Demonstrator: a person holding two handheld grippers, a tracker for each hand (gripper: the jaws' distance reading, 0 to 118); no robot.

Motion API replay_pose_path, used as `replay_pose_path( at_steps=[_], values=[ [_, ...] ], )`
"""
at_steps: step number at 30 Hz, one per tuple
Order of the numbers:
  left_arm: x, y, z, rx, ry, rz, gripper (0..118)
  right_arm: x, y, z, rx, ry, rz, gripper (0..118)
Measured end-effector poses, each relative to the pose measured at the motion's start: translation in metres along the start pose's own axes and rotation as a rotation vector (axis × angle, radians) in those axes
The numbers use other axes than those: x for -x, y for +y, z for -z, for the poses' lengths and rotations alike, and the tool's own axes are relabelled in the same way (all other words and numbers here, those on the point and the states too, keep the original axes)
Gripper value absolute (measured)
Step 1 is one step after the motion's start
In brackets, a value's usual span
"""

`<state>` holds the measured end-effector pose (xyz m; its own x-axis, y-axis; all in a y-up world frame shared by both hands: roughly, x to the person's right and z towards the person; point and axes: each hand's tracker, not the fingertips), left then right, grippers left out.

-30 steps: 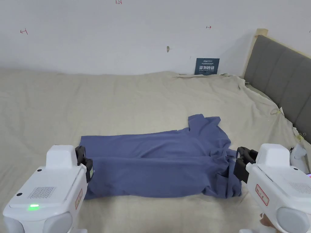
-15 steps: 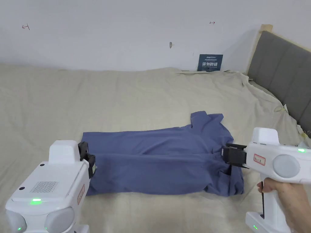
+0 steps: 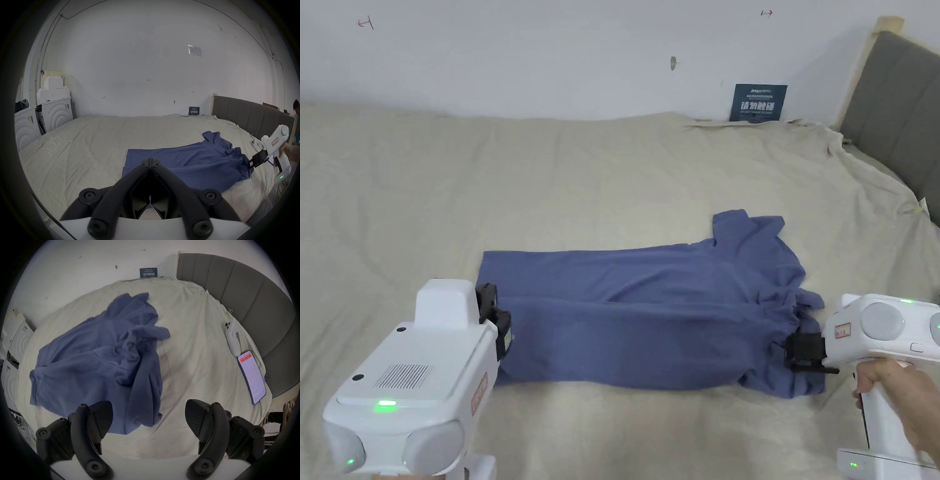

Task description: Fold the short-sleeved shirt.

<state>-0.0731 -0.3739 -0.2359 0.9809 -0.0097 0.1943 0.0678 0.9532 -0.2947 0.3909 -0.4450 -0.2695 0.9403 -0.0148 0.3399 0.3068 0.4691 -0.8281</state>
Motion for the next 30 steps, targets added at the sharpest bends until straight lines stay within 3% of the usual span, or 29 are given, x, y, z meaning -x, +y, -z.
replay_pose_path(
  at_steps=[2,3,5,6,9,14,16,17,19,21,22,30],
  values=[
    [0.000,-0.001,0.002,0.007,0.001,0.002,0,-0.001,-0.001,0.007,0.005,0.002,0.013,92],
    [0.000,-0.002,0.003,0.013,0.002,0.001,0,-0.001,-0.001,0.010,0.003,-0.004,0.022,84],
    [0.000,-0.003,0.005,0.022,0.000,-0.008,0,0.000,-0.002,0.013,-0.001,-0.010,0.026,57],
    [0.002,-0.004,0.006,0.027,0.002,-0.012,0,0.000,-0.002,0.016,0.001,-0.020,0.020,37],
    [0.003,-0.007,0.010,0.039,0.010,-0.007,0,0.001,-0.005,0.021,-0.003,-0.017,0.010,10],
    [0.008,-0.006,0.017,0.084,-0.003,-0.035,0,0.007,-0.007,0.022,-0.004,-0.010,-0.003,7],
    [0.014,-0.001,0.025,0.149,-0.010,-0.071,13,0.006,-0.004,0.020,-0.006,-0.005,-0.010,7],
    [0.017,0.003,0.030,0.182,-0.021,-0.088,24,0.005,-0.004,0.018,-0.010,-0.002,-0.011,7],
    [0.029,0.013,0.045,0.279,-0.041,-0.158,70,0.005,-0.003,0.013,-0.028,0.006,-0.009,7],
    [0.040,0.020,0.058,0.340,-0.042,-0.206,103,0.008,-0.006,-0.003,-0.038,0.012,-0.007,7],
    [0.045,0.024,0.063,0.356,-0.039,-0.206,108,0.009,-0.006,-0.005,-0.041,0.012,-0.009,7],
    [0.076,0.028,0.111,0.648,-0.032,-0.173,110,0.012,-0.009,-0.005,-0.046,0.011,-0.013,7]
  ],
)
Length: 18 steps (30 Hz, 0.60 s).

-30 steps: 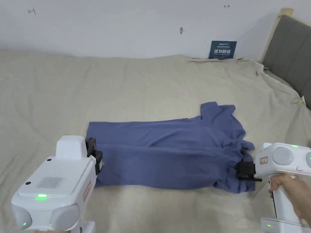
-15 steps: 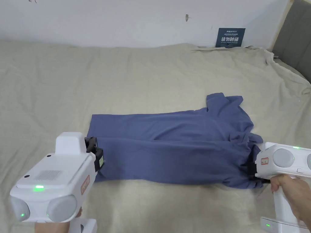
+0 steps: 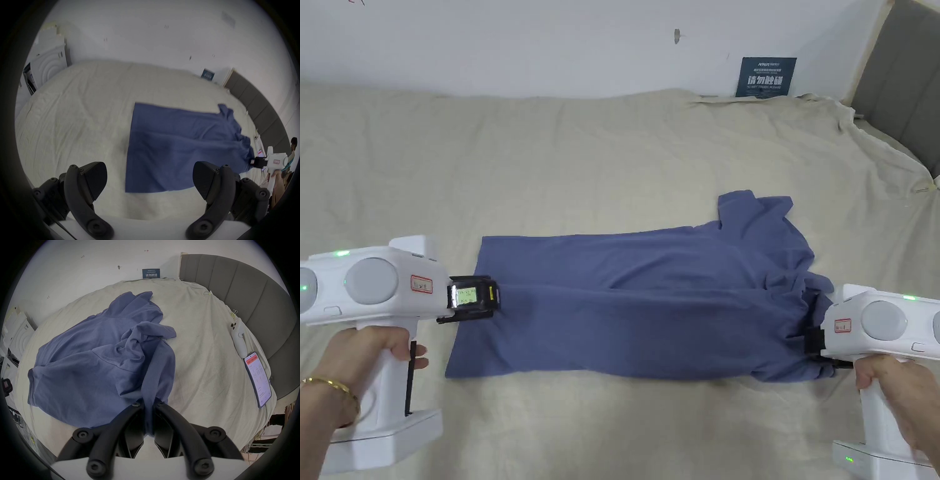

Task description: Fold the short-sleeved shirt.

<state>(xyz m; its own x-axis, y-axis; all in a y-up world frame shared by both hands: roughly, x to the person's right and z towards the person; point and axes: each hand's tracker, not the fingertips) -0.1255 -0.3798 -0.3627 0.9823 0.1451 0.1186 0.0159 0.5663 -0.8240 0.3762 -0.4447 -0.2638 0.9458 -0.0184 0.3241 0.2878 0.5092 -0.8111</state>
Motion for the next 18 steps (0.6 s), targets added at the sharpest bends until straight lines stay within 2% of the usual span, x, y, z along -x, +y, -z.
replay_pose_path(
  at_steps=[5,7,12,14,15,16,18],
  values=[
    [0.002,-0.011,0.039,0.175,0.119,0.096,106,-0.002,-0.002,0.002,0.006,0.000,0.017,7],
    [-0.001,-0.018,0.052,0.195,0.145,0.111,94,-0.002,-0.002,0.002,0.010,0.001,0.016,7],
    [0.000,-0.028,0.067,0.230,0.107,0.043,65,-0.002,-0.002,0.003,0.010,-0.001,0.005,7],
    [-0.004,-0.031,0.070,0.230,0.114,0.056,61,-0.006,0.001,0.007,0.012,0.000,0.005,7],
    [-0.008,-0.033,0.072,0.240,0.118,0.073,47,-0.008,0.003,0.010,0.012,0.000,0.003,7],
    [-0.010,-0.034,0.075,0.240,0.127,0.081,26,-0.008,0.003,0.010,0.011,-0.001,0.004,7],
    [-0.015,-0.039,0.074,0.223,0.113,0.073,10,-0.008,0.002,0.010,0.014,0.000,0.006,7]
  ],
)
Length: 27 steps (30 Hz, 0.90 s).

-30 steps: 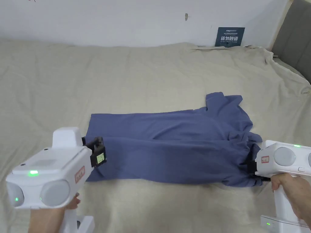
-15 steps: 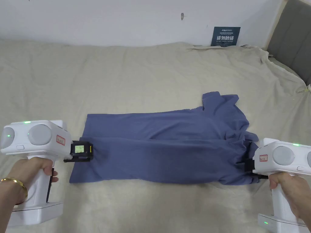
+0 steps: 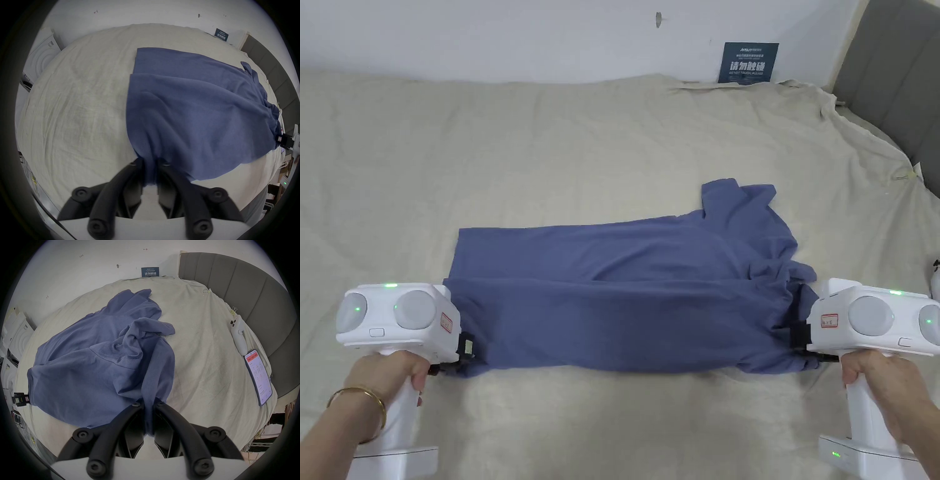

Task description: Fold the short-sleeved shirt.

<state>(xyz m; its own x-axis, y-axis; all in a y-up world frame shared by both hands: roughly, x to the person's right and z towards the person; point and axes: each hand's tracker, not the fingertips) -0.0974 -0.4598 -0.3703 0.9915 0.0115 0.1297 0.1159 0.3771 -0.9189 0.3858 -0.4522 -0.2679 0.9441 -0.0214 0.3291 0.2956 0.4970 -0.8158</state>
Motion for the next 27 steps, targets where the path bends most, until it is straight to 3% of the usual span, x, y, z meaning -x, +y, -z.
replay_pose_path(
  at_steps=[3,10,15,21,27],
  values=[
    [-0.005,0.000,0.001,-0.005,0.026,0.067,3,0.000,0.000,0.001,0.005,-0.001,-0.005,7],
    [0.025,0.006,-0.041,-0.132,-0.022,-0.069,1,-0.008,0.004,-0.012,-0.020,0.032,-0.005,7],
    [0.035,-0.001,-0.075,-0.185,-0.056,-0.083,1,-0.017,0.006,-0.046,-0.085,0.084,0.014,7],
    [0.051,-0.044,-0.101,-0.222,-0.070,-0.086,1,-0.034,-0.024,-0.091,-0.146,0.146,0.022,7],
    [0.063,-0.099,-0.081,-0.156,-0.039,-0.111,1,-0.034,-0.084,-0.102,-0.091,0.183,0.003,7]
  ],
)
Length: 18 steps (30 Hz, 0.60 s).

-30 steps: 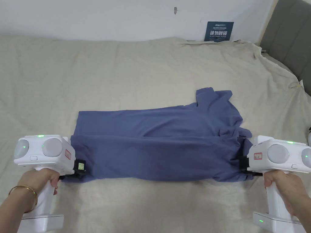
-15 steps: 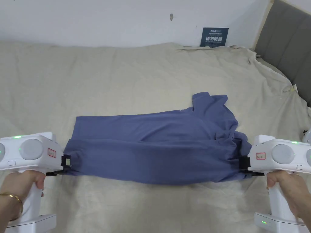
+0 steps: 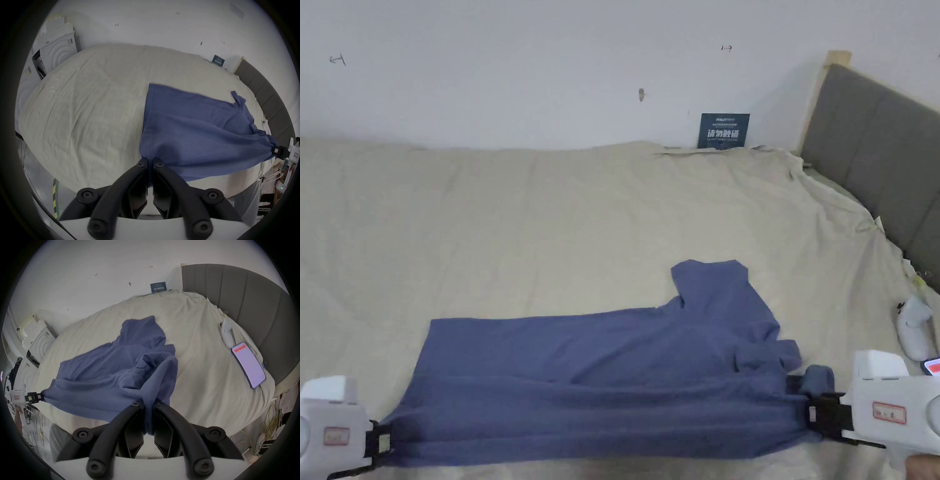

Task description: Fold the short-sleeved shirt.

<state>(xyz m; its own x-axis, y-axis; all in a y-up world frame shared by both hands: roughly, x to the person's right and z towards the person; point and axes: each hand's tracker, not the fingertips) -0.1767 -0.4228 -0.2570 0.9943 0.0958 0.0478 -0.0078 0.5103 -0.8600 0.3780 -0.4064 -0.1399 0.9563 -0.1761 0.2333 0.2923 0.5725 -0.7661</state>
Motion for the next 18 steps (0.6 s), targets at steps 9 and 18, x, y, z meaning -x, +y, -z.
replay_pose_path(
  at_steps=[9,18],
  values=[
    [-0.004,-0.032,0.023,0.060,0.046,0.041,4,0.000,-0.037,0.038,0.108,-0.059,-0.029,7],
    [0.022,-0.018,-0.010,-0.029,0.064,-0.034,118,-0.002,-0.018,0.014,0.048,-0.113,-0.072,104]
  ],
)
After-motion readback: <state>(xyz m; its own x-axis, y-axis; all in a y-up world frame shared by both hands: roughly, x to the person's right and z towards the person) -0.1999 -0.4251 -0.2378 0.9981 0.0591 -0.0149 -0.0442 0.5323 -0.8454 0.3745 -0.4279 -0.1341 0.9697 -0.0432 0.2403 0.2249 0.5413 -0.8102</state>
